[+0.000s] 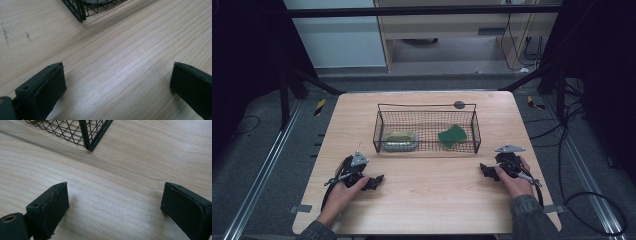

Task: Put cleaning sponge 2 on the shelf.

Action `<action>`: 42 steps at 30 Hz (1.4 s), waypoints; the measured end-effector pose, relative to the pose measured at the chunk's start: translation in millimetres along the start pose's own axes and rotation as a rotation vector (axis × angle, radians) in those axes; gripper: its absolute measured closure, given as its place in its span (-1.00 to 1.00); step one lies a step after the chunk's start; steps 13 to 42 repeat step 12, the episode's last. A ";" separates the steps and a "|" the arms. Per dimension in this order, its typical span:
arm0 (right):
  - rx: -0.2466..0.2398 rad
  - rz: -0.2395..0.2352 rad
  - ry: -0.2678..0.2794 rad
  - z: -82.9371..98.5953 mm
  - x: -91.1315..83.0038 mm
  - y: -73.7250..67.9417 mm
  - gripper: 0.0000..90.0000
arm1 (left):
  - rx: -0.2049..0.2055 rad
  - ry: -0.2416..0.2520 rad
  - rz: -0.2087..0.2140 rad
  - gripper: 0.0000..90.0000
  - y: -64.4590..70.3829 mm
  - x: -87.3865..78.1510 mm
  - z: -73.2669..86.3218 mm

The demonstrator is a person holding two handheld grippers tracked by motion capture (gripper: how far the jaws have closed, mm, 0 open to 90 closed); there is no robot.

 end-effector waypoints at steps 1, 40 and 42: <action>-0.001 0.003 0.003 0.2 0.8 -0.8 -0.86 | 0.000 0.000 0.000 -1.00 0.0 0.0 0.0; 0.000 0.018 0.017 0.8 3.3 -0.8 -0.94 | 0.001 0.001 0.001 -1.00 -0.1 0.2 -0.2; 0.000 0.018 0.017 0.8 3.3 -0.8 -0.94 | 0.001 0.001 0.001 -1.00 -0.1 0.2 -0.2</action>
Point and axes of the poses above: each handheld gripper's, and its own axes: x roughly forward along the jaws, z roughly out of its underside, y roughly to its right, the point moved 6 cm from there along x, roughly forward along the jaws, and after that the axes turned 10 degrees about -z, right-handed, at the moved point
